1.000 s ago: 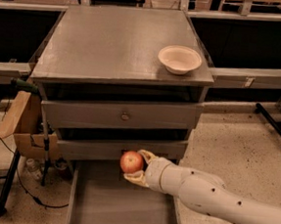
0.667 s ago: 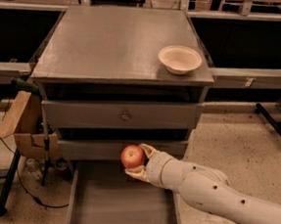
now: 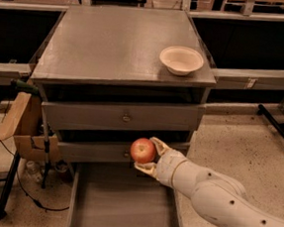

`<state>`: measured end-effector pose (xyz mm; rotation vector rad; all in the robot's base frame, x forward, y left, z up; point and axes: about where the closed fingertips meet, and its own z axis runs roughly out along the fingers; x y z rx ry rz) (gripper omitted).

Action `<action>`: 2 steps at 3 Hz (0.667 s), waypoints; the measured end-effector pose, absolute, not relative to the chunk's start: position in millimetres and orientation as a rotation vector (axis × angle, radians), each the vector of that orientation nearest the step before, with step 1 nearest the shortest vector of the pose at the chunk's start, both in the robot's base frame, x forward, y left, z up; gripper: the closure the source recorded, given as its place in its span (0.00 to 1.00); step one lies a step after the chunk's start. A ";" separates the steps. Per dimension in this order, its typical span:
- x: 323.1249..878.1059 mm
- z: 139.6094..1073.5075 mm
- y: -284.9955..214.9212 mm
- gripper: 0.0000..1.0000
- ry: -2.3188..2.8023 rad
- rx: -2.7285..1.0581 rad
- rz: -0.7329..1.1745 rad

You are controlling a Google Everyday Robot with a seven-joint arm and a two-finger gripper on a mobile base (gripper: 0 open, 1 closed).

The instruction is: Pick apple from bottom drawer and place on counter

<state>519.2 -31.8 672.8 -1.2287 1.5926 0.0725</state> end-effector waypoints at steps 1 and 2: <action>529.9 756.7 -51.8 1.00 1.471 -1.167 -0.071; 552.1 846.2 -51.0 1.00 1.346 -1.152 -0.145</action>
Offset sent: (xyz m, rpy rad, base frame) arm 0.0530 -0.0426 0.2959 -0.0062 -0.4787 -0.0240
